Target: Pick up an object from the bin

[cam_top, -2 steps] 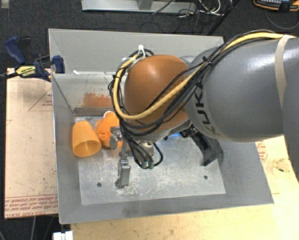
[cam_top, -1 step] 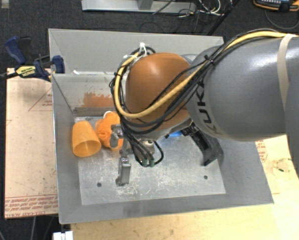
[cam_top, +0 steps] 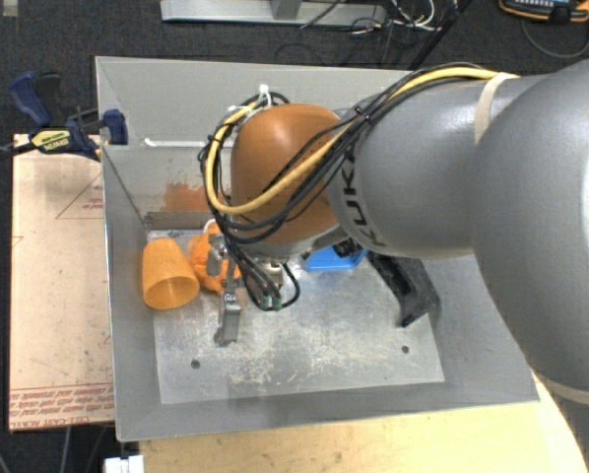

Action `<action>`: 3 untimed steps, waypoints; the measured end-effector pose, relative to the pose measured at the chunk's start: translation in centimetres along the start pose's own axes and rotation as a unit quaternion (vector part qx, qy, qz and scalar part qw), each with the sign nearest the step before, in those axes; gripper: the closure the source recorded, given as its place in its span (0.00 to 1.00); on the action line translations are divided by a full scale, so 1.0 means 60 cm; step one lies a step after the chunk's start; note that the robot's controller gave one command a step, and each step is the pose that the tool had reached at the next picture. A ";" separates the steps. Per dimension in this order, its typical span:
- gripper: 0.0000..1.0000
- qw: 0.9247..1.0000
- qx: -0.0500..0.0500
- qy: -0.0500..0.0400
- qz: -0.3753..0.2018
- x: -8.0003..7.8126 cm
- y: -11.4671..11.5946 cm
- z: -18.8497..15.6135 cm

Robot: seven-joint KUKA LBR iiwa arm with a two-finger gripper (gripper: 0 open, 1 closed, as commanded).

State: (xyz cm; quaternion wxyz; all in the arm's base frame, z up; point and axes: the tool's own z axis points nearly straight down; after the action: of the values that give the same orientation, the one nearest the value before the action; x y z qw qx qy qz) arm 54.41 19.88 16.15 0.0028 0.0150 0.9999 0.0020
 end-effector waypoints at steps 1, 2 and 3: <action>0.00 1.000 0.002 0.007 0.013 -0.035 -0.006 0.035; 0.00 1.000 -0.001 -0.001 -0.016 -0.113 -0.074 0.031; 0.00 0.999 -0.002 -0.003 0.051 -0.107 -0.066 0.135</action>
Offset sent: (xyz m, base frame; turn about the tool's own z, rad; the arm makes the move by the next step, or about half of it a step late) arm 0.0708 -0.0539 -0.0212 -0.0344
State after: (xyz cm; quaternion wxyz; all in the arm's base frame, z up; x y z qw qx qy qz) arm 60.75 15.73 8.09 0.0053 0.0661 0.9978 0.0042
